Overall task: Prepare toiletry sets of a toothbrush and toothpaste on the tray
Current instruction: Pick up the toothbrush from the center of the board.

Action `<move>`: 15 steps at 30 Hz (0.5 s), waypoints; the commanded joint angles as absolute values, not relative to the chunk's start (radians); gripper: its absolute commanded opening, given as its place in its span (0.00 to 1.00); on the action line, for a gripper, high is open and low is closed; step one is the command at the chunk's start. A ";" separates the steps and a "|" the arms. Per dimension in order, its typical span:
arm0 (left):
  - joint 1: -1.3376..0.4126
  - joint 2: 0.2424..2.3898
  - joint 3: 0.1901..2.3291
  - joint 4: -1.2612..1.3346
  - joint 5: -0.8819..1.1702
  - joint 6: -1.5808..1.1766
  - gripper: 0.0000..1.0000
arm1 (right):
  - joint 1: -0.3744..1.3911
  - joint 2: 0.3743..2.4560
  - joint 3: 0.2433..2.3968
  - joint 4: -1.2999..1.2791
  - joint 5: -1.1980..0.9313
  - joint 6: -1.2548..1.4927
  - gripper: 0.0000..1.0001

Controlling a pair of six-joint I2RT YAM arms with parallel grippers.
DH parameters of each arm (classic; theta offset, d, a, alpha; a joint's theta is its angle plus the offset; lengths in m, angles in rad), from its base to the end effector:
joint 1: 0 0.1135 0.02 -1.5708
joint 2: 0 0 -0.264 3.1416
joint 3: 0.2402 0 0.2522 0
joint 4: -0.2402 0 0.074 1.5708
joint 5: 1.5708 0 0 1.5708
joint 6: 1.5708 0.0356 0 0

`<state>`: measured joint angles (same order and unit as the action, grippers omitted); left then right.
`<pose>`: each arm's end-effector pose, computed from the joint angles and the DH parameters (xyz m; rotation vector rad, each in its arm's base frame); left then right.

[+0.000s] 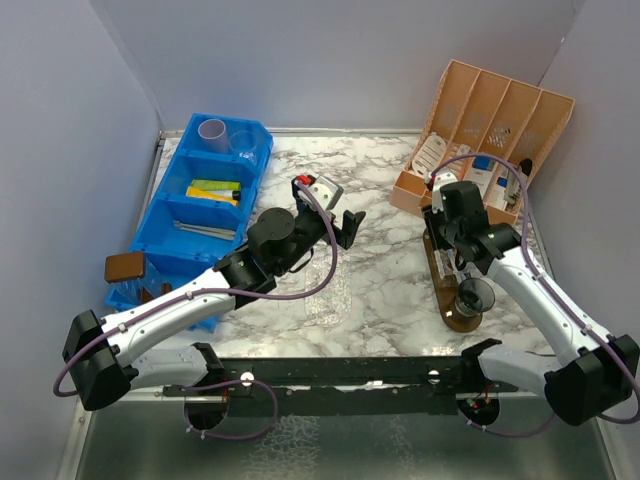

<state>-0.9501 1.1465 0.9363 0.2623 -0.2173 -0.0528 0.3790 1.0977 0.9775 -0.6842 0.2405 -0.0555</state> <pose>0.1644 -0.2168 0.3673 0.5097 1.4678 -0.6341 0.2125 0.0755 0.3005 -0.3942 2.3160 -0.1275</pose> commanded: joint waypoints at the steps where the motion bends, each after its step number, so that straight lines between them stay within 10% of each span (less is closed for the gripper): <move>1: -0.946 1.142 0.928 0.296 -0.212 -0.054 0.85 | 0.377 1.155 1.009 -0.691 0.377 0.083 0.38; 15: -0.946 1.141 0.928 0.297 -0.215 -0.053 0.85 | 0.375 1.231 0.927 -0.518 0.488 0.091 0.33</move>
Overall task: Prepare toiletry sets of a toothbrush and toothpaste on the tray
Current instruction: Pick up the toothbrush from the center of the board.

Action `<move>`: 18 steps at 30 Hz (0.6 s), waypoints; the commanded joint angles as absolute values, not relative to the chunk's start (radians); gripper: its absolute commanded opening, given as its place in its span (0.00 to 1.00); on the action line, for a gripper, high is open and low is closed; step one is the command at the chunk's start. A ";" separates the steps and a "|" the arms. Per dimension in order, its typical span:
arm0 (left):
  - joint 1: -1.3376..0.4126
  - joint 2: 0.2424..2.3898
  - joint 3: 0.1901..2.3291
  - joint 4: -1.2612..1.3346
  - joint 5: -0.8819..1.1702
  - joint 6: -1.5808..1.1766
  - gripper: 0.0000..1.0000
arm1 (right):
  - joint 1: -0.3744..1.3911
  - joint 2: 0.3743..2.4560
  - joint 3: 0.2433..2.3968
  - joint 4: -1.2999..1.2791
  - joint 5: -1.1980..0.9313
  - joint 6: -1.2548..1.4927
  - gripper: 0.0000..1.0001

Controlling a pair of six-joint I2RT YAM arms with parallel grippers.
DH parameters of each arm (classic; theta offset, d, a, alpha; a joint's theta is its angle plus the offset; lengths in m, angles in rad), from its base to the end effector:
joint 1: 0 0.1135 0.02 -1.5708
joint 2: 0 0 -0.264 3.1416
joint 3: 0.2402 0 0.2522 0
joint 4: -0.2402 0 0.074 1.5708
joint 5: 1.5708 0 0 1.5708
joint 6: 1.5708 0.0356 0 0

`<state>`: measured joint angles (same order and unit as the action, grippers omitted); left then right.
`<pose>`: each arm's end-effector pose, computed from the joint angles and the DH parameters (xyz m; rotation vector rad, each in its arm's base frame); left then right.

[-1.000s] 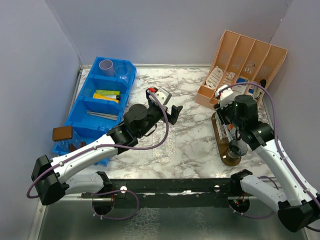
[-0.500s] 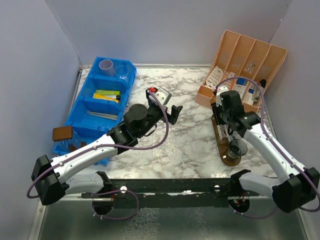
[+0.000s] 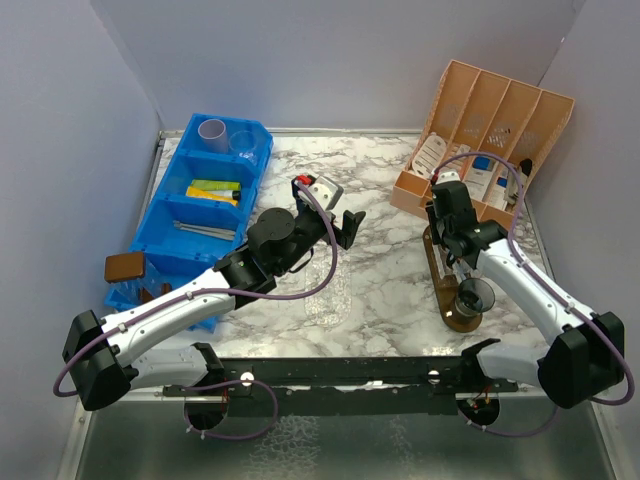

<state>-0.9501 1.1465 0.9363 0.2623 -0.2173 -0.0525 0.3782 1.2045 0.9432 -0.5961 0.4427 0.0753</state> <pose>0.1644 -0.2168 0.3673 0.5099 1.4677 -0.6339 0.2352 0.0771 0.2744 -0.1588 2.3392 -0.3166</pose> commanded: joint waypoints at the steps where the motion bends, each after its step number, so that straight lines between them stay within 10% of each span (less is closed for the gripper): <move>1: -0.946 1.141 0.929 0.297 -0.215 -0.052 0.85 | 0.375 1.233 0.923 -0.511 0.488 0.087 0.33; 18: -0.946 1.141 0.929 0.296 -0.204 -0.058 0.85 | 0.376 1.250 0.877 -0.466 0.531 0.078 0.30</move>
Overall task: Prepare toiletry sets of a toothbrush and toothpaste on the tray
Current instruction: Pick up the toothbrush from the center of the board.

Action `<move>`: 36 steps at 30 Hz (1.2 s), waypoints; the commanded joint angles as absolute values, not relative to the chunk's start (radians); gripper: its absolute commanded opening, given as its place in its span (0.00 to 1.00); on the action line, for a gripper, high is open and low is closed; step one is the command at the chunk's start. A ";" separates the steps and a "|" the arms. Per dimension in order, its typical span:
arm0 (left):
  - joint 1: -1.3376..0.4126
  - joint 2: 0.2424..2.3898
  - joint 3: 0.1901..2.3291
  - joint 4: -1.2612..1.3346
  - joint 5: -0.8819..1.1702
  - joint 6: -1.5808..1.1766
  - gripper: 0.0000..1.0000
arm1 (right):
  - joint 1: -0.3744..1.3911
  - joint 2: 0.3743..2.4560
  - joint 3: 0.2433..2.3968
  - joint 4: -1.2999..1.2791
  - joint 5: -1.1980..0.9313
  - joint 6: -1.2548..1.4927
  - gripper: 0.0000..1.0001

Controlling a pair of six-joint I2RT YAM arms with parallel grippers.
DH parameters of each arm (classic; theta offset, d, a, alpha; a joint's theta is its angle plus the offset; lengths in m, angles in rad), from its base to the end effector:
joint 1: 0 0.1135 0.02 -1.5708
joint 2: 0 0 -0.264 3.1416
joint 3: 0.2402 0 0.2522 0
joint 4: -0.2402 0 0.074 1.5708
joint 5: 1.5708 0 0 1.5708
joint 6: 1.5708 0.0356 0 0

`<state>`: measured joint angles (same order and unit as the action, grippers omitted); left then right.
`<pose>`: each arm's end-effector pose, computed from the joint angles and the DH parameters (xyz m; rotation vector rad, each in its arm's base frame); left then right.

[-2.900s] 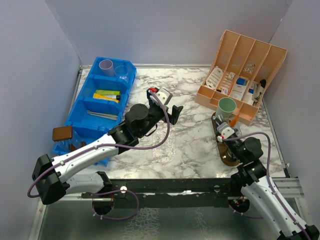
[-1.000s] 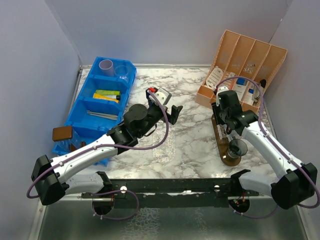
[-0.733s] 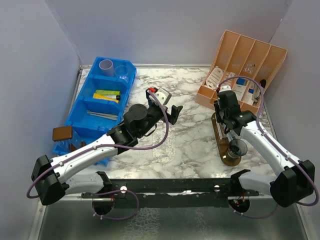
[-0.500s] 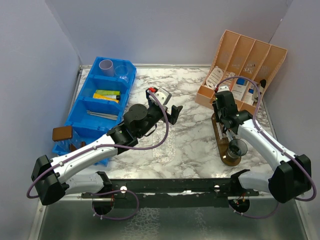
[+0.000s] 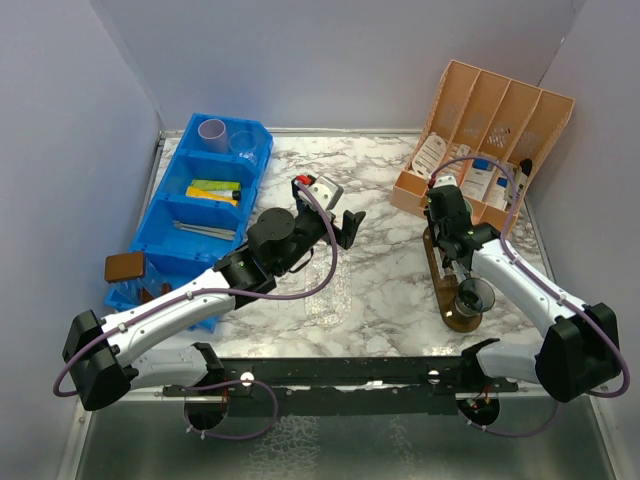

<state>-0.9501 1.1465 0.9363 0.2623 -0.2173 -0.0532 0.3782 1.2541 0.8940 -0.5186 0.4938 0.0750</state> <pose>0.1644 -0.2168 0.3673 0.5095 1.4680 -0.6344 0.2436 0.0786 0.2531 -0.1430 2.3433 -0.3848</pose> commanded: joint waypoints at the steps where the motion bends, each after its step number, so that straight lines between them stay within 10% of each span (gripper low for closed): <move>1: -0.946 1.141 0.928 0.296 -0.204 -0.058 0.85 | 0.375 1.250 0.876 -0.464 0.525 0.078 0.29; 36: -0.945 1.137 0.928 0.296 -0.202 -0.060 0.85 | 0.376 0.996 0.812 -0.316 0.155 -0.259 0.12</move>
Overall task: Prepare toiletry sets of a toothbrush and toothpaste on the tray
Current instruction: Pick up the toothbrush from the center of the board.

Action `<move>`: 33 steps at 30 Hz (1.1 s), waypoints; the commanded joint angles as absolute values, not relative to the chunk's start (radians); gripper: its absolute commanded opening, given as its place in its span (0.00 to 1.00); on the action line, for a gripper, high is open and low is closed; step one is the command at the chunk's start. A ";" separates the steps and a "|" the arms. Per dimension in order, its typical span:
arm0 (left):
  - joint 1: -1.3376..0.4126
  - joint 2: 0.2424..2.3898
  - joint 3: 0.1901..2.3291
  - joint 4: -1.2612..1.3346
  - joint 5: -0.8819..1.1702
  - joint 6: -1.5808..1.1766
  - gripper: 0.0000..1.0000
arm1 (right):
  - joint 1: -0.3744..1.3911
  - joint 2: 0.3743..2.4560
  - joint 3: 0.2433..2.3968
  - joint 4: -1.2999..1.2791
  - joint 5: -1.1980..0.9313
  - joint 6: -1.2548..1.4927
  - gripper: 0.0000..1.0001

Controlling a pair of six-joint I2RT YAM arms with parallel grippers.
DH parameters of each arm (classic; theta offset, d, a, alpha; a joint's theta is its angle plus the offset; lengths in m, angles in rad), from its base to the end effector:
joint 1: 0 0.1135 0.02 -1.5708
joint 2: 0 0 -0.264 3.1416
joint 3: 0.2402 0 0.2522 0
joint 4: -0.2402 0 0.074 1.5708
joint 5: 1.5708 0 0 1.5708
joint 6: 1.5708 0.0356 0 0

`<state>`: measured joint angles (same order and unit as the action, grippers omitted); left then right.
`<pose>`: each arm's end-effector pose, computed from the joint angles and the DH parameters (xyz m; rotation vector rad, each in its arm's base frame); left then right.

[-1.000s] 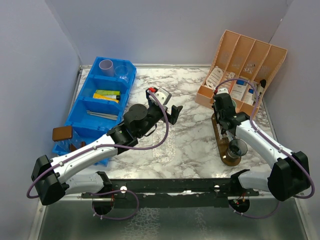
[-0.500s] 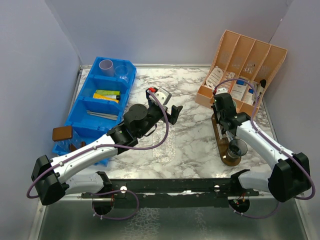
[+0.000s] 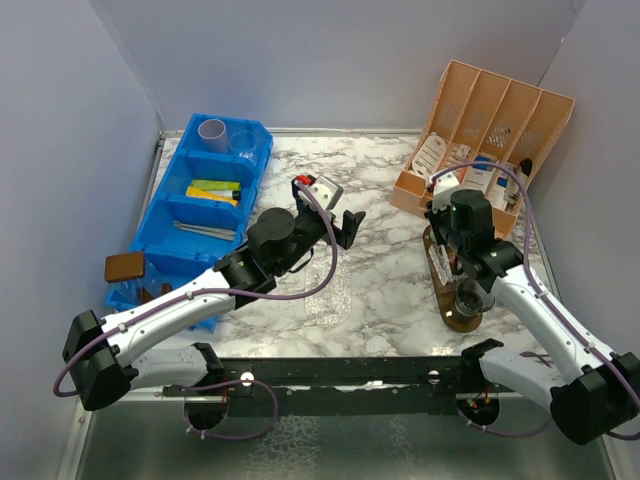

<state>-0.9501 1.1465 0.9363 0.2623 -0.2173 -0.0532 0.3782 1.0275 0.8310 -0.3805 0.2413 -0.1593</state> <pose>0.1644 -0.2168 0.3673 0.5095 1.4680 -0.6344 0.2136 0.0757 0.2913 -0.4300 2.0880 -0.1304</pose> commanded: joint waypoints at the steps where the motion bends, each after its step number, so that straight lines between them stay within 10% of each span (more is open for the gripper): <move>1: -0.945 1.136 0.928 0.296 -0.203 -0.060 0.85 | 0.375 0.991 0.809 -0.303 0.156 -0.266 0.11; 33: -0.944 1.114 0.925 0.298 -0.199 -0.071 0.85 | 0.375 0.857 0.563 -0.013 -0.106 -0.729 0.05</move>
